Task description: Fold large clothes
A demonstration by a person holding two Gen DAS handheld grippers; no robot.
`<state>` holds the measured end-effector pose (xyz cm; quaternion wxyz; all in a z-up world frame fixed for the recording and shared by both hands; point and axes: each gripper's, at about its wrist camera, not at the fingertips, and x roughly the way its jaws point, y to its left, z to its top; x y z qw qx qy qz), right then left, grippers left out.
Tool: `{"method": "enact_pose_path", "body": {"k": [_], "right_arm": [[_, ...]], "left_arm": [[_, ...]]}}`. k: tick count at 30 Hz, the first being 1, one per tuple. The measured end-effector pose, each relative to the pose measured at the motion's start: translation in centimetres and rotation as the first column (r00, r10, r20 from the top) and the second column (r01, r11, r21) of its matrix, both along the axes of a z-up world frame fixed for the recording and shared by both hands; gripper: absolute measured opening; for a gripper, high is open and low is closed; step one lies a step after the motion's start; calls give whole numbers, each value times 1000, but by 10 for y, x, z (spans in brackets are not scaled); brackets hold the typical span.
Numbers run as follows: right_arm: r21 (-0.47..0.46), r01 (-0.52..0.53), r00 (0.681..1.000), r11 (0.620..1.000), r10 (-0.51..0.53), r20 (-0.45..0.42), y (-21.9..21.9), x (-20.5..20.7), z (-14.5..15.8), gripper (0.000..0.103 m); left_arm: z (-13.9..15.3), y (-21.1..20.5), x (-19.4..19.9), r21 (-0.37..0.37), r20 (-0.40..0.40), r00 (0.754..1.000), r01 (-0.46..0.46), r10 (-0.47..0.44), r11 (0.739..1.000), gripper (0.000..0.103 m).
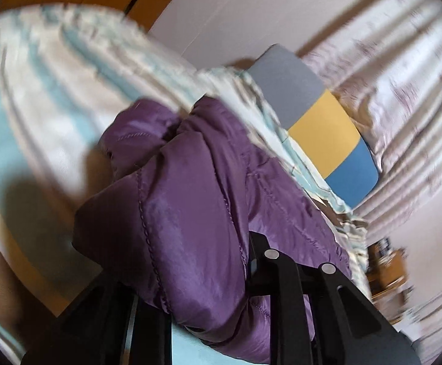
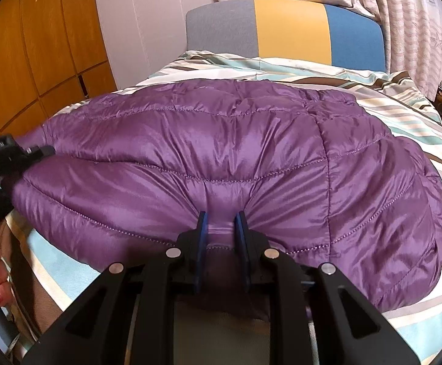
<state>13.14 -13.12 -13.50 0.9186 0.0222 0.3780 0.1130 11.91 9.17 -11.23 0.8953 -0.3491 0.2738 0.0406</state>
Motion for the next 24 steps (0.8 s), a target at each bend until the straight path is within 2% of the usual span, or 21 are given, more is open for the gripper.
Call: {"method": "enact_pose_path", "body": {"k": [3,5,6,7,9,10,14,16,18,19,24], "right_arm": [[22,3,1000,1000,-3,-3,-3,-1,1,19],[53,10,1000,999,-10,-7,-8,-1,2,23],[79,20,1000,997,-20,-6,-13,-3,5,27],[95,28,1000,995,-29,4,-17,-7,8,44],[80,48,998,996,-52,43,-23,-16,16,55],[68,60,996,996,-64,62,-28,-20,21,54],[38,170,981,985,-172,85,-58,-29,32,54],[57,236,968,970,-240,80,-82,-30,35,54],[62,296,951,953,-301,77,-102,-32,37,55],[59,329,940,943,-333,73,-112,-32,38,55],[74,472,879,878,-476,39,-150,-39,44,55]], "left_arm": [[22,-20,-2,142,51,998,21,-28,990,20],[34,-34,-4,244,74,996,36,-56,969,21],[41,-43,-4,304,78,994,44,-71,952,21],[47,-50,-4,354,84,993,50,-85,934,21],[55,-62,-3,428,94,990,57,-108,902,21],[59,-69,-3,471,97,988,62,-121,880,21],[67,-86,2,551,109,983,64,-148,832,21],[69,-96,3,591,116,980,65,-164,804,21],[71,-108,6,647,112,977,65,-179,760,21],[71,-115,6,682,104,976,69,-189,728,21],[73,-141,5,774,91,964,89,-249,627,21]]}}
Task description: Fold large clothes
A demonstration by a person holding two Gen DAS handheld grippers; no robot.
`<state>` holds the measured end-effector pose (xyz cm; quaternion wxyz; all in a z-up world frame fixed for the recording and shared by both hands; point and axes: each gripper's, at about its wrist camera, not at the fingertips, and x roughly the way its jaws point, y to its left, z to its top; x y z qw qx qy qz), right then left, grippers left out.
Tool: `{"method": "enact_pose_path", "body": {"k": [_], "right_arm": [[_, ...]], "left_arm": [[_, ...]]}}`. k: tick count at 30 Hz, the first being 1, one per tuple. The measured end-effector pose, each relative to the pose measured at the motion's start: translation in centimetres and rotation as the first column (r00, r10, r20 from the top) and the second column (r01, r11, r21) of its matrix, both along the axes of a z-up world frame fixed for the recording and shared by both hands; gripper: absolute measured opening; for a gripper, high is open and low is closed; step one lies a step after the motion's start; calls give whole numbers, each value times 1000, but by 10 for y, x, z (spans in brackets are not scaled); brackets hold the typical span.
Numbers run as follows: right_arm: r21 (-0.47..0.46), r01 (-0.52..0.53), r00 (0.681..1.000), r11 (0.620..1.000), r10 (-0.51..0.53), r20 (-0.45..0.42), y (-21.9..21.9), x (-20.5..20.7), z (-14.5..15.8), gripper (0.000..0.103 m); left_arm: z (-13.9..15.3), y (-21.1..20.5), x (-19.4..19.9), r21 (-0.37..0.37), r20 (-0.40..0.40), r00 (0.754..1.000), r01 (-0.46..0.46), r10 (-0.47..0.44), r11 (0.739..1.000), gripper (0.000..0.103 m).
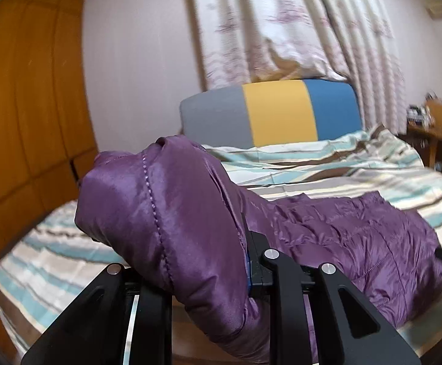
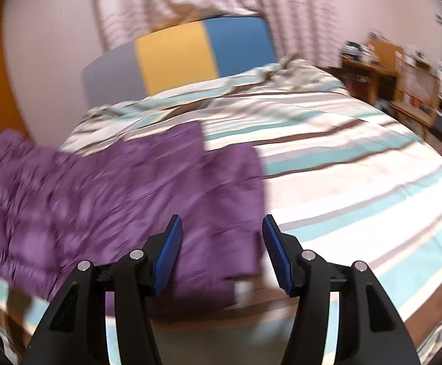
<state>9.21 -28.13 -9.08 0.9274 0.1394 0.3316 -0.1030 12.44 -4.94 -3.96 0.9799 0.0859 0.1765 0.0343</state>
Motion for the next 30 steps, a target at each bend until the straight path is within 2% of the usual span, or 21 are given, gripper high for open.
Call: {"method": "enact_pose_path", "body": {"k": [5,9,13,18,24,30], "right_arm": [[6,92,995,996,-92,-27,-22,-7,1,55],[6,139,990,990,-139,-36,-36,-15,3,55],[-13,172,984,985,-173,-52,-46,-12,0,57],[-105,202,974,974,-211,-80,-51,-8,-3,57],[-197,214,968,957,-236,-91,-58,-7,-6,57],[-255,214,964,943,-246,-102,-62,-5,-8,57]], "left_arm": [[-2,-33,2,125,7,997,78,-79,989,21],[-5,-60,7,178,9,990,139,-143,974,21],[-11,-78,13,201,-1,982,183,-186,962,21],[-19,-100,17,222,-5,972,230,-235,947,21],[-30,-122,17,205,-41,952,304,-303,930,21],[-46,-145,15,182,-99,920,392,-380,902,21]]}}
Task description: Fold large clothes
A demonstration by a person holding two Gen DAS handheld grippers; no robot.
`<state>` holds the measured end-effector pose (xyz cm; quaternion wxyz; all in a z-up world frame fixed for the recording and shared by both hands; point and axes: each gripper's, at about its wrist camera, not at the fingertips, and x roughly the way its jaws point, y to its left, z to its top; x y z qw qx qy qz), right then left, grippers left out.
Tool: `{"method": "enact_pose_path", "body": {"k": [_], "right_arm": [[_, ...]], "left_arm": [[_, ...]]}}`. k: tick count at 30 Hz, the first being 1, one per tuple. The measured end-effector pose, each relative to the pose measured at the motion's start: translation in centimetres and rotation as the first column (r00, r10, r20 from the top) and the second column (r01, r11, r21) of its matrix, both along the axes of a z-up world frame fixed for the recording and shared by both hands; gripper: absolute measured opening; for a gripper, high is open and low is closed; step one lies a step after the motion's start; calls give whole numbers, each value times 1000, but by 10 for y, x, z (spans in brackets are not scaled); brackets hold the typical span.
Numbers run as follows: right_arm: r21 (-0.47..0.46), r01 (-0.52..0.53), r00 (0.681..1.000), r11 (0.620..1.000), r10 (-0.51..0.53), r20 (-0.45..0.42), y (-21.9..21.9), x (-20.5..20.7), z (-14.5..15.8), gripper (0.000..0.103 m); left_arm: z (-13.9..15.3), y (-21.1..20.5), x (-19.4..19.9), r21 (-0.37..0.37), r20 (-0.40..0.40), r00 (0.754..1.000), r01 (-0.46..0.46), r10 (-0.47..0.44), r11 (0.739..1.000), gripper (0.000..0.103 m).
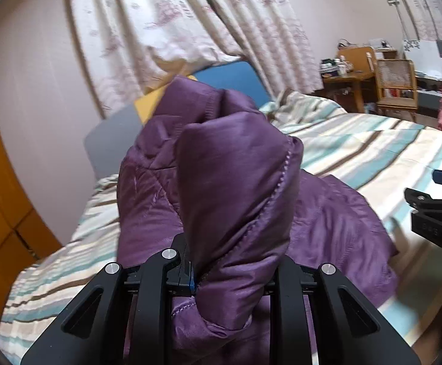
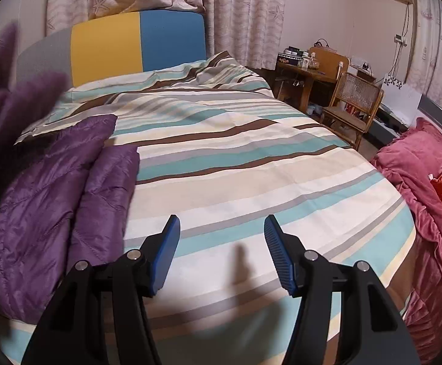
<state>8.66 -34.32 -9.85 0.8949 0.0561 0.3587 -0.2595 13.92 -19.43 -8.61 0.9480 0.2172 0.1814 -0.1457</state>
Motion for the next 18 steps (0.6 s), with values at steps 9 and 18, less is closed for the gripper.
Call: {"method": "enact_pose_path", "body": {"k": [9,18], "right_arm": [[27,17,1000,1000,-17,-12,-9,1,-6,57],[44,3,1000,999,-3,-11,-6,3,-7,57]], "left_arm": [[-29,-27,0,28,-70,994,88,-86,996,22],[-44,-36,-1,0,-138,972,191,-189,982,58]]}}
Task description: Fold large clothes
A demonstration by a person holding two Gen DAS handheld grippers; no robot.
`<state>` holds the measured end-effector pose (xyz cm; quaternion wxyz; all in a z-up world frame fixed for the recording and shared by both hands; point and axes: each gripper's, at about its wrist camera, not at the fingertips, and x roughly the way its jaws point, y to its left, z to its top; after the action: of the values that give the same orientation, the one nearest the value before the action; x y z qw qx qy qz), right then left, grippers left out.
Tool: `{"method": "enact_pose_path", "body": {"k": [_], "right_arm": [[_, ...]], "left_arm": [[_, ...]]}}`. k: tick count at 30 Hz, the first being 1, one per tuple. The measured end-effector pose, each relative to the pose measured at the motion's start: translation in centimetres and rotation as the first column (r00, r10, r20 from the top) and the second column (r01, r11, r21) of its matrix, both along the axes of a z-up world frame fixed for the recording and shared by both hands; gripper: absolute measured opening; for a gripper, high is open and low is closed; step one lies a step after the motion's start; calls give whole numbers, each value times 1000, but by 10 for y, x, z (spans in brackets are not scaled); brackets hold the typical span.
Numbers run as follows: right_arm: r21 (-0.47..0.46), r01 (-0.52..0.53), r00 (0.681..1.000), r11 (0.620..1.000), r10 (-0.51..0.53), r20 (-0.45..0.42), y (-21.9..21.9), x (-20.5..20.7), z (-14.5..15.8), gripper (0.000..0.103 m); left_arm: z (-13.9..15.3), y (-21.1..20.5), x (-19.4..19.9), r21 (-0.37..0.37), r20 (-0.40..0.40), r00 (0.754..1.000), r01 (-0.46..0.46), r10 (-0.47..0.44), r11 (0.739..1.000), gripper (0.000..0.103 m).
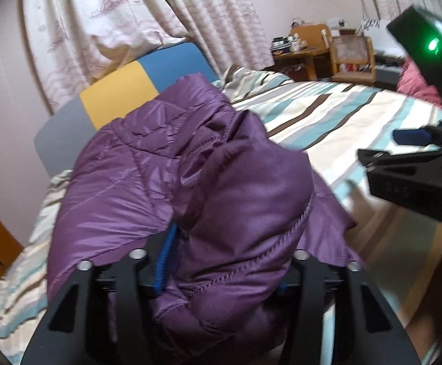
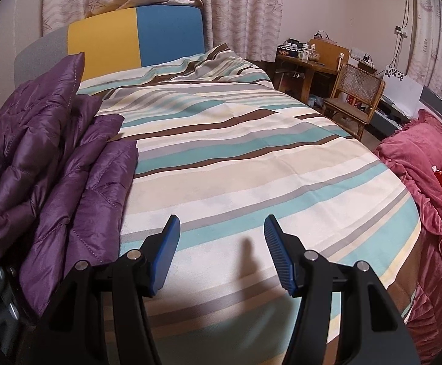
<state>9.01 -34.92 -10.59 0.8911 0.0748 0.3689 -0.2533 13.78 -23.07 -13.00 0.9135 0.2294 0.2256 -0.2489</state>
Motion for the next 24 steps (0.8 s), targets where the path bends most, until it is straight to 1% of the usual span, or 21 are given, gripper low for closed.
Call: {"method": "enact_pose_path", "body": {"k": [2,3,6,9,11,13,14,17,18,21,24], "right_arm": [[7,-2,1000,1000,2,5,2,0,1,58],[8,-4,1000,1000,4,6,2,0,2,58],[7,-7,1000,1000,7,9,3,-1,2,59],[19,-7,1000,1000,7,9,3,0,1,59],[22,-9,1000,1000,9,9,4,0,1,59],[18,-11,1000,1000,11,9,5,0,1,59],[20,-11,1000,1000,11,11,5,0,2,59],[28,-10,1000,1000,10,16,3,-1,2,59],[32,-13,1000,999,12,19,3,-1,3,59],[32,-23,999,999,22,32,5,-2,7,60],[32,-34,999,999,32,44,7,-2,11,60]], "left_arm": [[2,3,-2,-34,-18,1000,19,-20,999,61],[4,4,-3,-55,-27,999,31,-32,998,67],[8,8,-7,-104,-47,997,60,-65,993,75],[7,7,-10,-113,-52,996,72,-78,991,75],[6,6,-10,-120,-68,994,80,-89,990,75],[8,10,-11,-155,-85,990,95,-109,983,75],[10,13,-12,-185,-96,988,103,-122,977,75],[15,23,-20,-243,-109,983,119,-149,963,75],[18,28,-25,-269,-107,980,133,-167,954,78],[27,44,-42,-317,-71,977,168,-200,934,83],[40,66,-57,-360,-34,977,186,-212,914,83]]}}
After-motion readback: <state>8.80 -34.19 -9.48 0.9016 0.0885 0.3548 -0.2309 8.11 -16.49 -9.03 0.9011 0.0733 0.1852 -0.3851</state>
